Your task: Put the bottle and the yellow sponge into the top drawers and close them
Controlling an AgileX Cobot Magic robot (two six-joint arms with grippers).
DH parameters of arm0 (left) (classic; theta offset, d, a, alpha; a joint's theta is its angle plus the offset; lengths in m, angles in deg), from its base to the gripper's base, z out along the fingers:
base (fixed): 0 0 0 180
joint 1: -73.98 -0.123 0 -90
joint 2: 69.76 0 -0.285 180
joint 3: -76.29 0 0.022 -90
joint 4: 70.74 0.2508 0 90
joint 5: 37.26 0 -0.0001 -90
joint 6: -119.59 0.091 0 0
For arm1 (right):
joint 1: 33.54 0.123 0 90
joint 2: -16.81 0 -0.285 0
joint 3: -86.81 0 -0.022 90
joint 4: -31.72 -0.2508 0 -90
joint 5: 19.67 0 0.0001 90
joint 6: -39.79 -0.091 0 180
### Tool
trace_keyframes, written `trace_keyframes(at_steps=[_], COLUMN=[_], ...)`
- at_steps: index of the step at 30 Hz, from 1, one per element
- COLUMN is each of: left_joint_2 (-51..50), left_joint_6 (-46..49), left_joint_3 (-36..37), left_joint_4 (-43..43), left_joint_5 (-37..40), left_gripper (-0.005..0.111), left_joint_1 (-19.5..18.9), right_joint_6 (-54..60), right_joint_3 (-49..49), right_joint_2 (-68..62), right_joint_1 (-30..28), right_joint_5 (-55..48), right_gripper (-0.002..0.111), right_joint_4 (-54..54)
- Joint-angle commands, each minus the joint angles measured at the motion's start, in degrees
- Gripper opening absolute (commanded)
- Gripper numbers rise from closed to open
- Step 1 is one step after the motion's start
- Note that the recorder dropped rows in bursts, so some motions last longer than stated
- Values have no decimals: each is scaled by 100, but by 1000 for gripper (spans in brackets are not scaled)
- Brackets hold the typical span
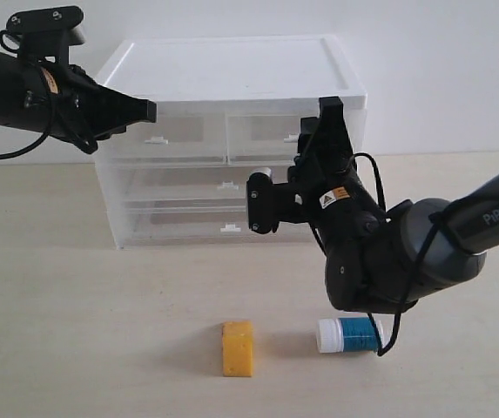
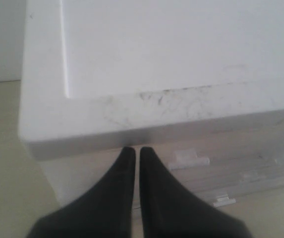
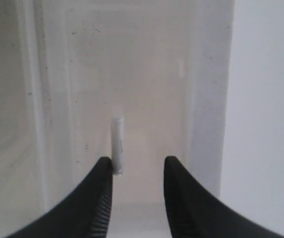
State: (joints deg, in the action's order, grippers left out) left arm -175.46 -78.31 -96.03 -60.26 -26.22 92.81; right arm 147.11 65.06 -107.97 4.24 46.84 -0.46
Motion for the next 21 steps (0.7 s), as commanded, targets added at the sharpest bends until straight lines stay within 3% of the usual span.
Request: trace_keyframes(at_steps=[1,21], left_joint_2=[-126,-126], left_joint_6=[-19,-19], left_joint_3=[-42,-42], left_joint_4=[46,46], left_joint_5=[-414,-414], left_gripper=[4,4], left_joint_1=[-26,-26], right_joint_6=[-85,-415], right_joint_3=[60,65], right_joint_2=[35,35], right_joint_1=[-130,-130], right_joint_5=[117,-148], right_gripper=[30,30], right_joint_4=[234,480])
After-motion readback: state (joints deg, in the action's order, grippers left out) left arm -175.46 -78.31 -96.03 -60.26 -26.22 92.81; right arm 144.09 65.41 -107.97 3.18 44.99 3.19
